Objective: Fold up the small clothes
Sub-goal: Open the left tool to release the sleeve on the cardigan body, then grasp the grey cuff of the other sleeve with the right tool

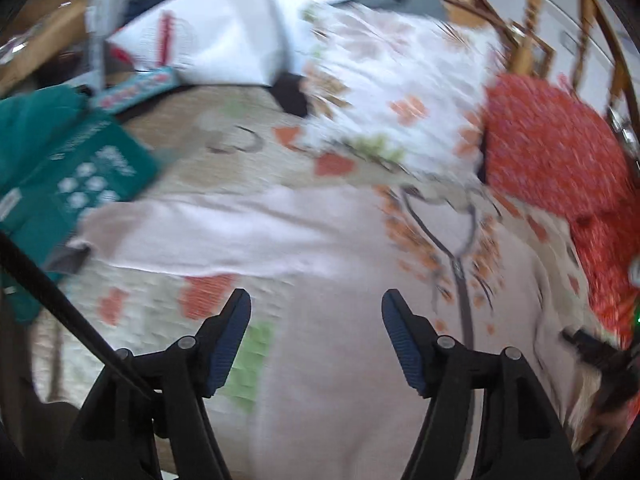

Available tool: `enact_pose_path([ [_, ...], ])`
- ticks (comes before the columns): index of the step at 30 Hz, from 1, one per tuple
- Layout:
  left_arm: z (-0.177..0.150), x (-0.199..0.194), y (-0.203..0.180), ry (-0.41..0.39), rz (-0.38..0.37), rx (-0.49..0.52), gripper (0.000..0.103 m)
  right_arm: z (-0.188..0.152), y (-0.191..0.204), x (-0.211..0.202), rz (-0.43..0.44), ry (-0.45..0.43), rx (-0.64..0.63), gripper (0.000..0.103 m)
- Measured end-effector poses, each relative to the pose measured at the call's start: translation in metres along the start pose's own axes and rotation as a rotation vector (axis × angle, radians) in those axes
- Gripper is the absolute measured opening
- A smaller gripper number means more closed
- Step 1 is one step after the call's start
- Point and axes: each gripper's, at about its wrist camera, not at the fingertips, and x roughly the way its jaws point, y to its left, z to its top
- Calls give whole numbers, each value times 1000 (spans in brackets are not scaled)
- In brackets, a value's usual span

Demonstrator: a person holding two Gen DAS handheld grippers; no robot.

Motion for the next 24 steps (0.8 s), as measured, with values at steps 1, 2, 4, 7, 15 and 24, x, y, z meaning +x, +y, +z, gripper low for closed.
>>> enact_pose_path([
  [1, -7, 6, -9, 12, -12, 21, 67, -2, -21, -16, 1, 8, 37, 81],
  [2, -13, 11, -16, 22, -20, 38, 67, -4, -36, -26, -5, 33, 59, 81],
  [4, -23, 22, -24, 46, -31, 57, 67, -18, -59, -33, -34, 99, 82, 81],
  [7, -31, 39, -27, 113, -76, 42, 67, -49, -83, -27, -126, 197, 93, 82],
  [15, -39, 47, -29, 118, -58, 55, 67, -68, -114, -24, -29, 225, 226, 6],
  [24, -41, 54, -19, 118, -7, 33, 67, -20, -242, -35, -483, 136, 448, 6],
])
